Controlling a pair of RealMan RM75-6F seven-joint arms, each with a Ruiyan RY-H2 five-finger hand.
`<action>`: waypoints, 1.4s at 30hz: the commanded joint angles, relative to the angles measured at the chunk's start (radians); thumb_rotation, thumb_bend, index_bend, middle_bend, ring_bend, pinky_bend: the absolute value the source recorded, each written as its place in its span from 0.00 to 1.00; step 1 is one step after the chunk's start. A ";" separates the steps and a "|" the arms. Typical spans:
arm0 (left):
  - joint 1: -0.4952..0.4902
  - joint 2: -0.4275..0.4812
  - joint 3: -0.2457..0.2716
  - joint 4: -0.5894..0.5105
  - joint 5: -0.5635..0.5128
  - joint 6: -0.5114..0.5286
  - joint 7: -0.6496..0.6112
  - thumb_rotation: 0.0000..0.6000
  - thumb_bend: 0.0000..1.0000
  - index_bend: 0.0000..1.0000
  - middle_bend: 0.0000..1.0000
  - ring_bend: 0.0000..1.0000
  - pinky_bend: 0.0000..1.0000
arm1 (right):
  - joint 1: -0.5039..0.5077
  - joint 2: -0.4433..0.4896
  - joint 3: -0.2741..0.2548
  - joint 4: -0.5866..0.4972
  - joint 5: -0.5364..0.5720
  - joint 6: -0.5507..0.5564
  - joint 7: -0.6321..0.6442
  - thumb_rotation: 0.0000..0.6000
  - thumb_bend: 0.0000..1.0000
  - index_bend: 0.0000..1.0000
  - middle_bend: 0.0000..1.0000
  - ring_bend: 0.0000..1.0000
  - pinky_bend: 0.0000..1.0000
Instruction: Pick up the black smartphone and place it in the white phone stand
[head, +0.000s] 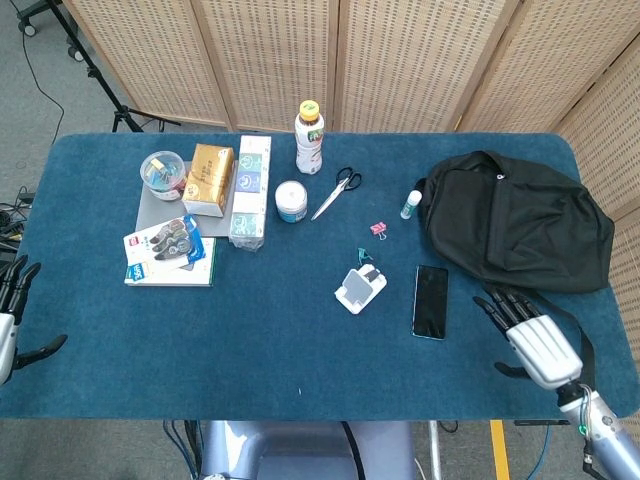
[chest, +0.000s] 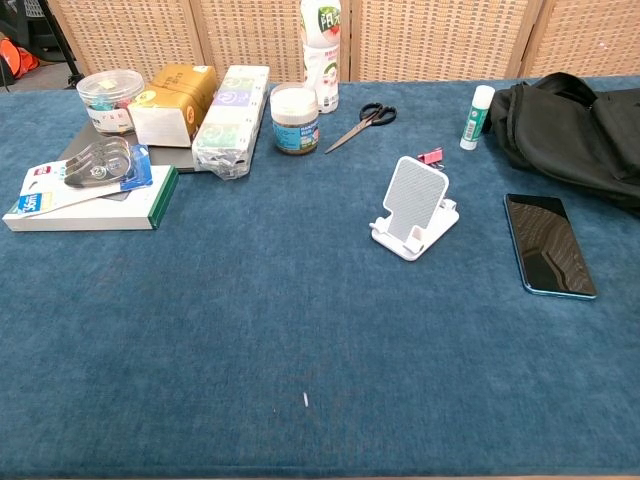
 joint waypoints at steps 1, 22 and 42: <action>-0.002 -0.002 -0.002 -0.003 -0.006 -0.005 0.011 1.00 0.00 0.00 0.00 0.00 0.00 | 0.095 0.023 -0.009 0.026 -0.035 -0.113 0.015 1.00 0.00 0.05 0.00 0.00 0.16; -0.022 -0.011 -0.022 -0.005 -0.081 -0.073 0.045 1.00 0.00 0.00 0.00 0.00 0.00 | 0.410 -0.041 0.048 0.019 0.152 -0.617 -0.117 1.00 0.00 0.14 0.04 0.00 0.16; -0.030 -0.015 -0.024 -0.002 -0.095 -0.089 0.051 1.00 0.00 0.00 0.00 0.00 0.00 | 0.504 -0.207 0.070 0.109 0.287 -0.691 -0.250 1.00 0.00 0.15 0.07 0.00 0.16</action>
